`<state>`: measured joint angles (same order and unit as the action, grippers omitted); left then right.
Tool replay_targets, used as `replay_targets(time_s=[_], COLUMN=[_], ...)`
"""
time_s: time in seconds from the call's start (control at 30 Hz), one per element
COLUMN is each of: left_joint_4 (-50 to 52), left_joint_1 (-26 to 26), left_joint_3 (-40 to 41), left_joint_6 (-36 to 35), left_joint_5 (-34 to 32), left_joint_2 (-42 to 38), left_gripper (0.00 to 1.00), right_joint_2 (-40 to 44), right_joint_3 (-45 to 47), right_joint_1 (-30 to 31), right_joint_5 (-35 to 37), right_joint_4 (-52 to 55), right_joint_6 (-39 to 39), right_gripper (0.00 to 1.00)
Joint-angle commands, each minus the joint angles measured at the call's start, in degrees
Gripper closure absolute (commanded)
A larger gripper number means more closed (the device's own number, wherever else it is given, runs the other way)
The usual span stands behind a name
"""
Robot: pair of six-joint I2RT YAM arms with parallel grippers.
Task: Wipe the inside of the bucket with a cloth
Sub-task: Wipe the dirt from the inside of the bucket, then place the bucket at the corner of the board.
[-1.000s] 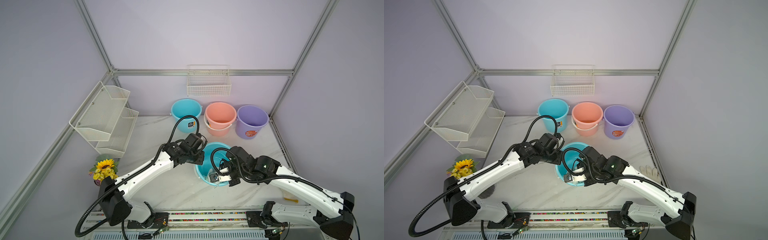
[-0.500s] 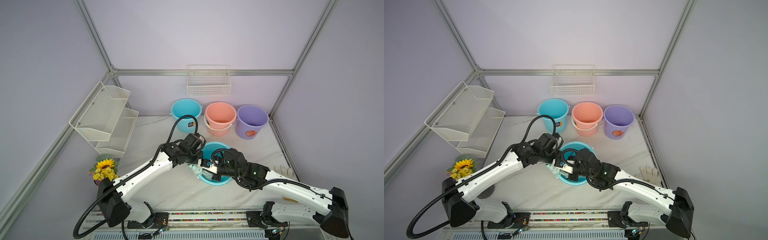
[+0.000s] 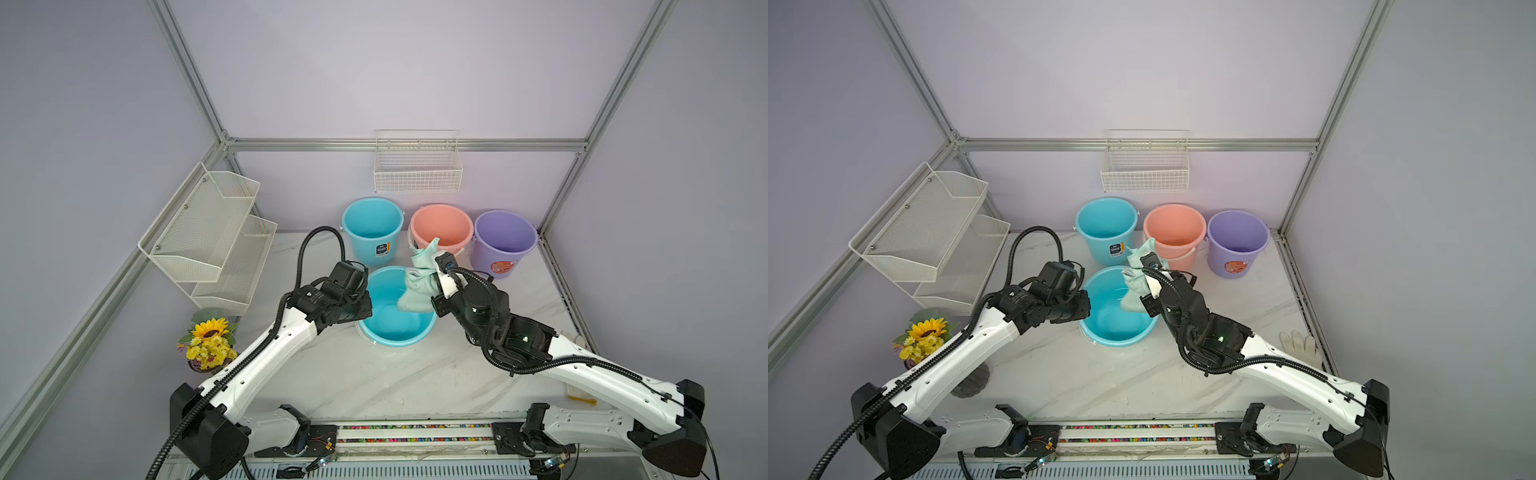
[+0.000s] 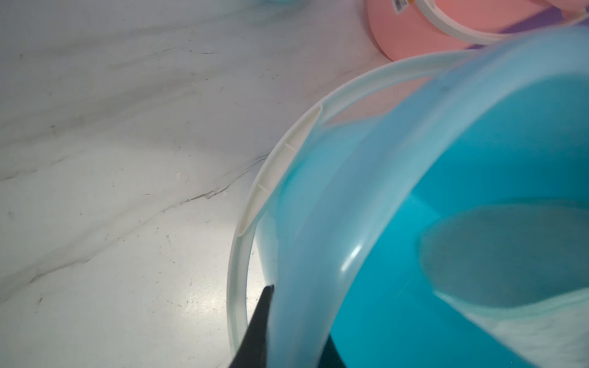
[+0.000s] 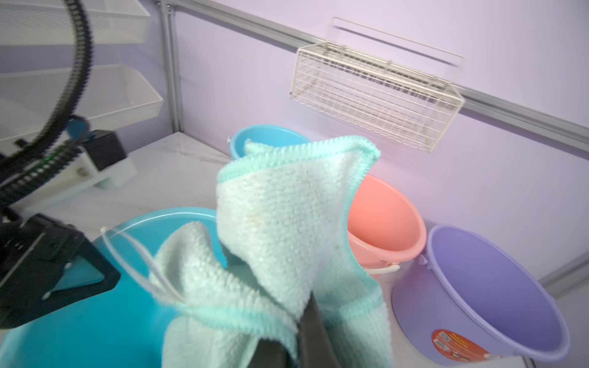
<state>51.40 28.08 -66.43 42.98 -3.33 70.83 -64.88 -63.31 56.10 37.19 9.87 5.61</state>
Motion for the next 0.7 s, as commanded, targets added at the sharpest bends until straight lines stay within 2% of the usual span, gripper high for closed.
replay_targets(time_s=[0.0, 0.13, 0.43, 0.67], left_joint_4=[-1.1, -2.4, 3.5, 2.8], left_joint_1=[-4.6, -9.3, -16.5, -24.5], left_joint_3=[0.9, 1.8, -4.1, -9.2], left_joint_6=[7.6, 14.1, 30.5, 35.8], left_joint_5=[0.4, 0.4, -8.2, -7.6], left_joint_2=[-4.0, -4.6, 1.1, 7.1], left_gripper=[1.00, 1.00, 1.00, 1.00], right_joint_2=[0.7, 0.5, 1.3, 1.5], right_joint_3=[-0.5, -0.7, -0.7, -0.1], right_joint_1=[0.0, 0.0, 0.0, 0.0], right_joint_5=[6.6, 6.7, 6.7, 6.5], right_joint_4=[0.6, 1.3, 1.9, 2.6], right_joint_6=[-4.7, -5.1, -4.4, -4.0], right_gripper=[1.00, 1.00, 1.00, 1.00])
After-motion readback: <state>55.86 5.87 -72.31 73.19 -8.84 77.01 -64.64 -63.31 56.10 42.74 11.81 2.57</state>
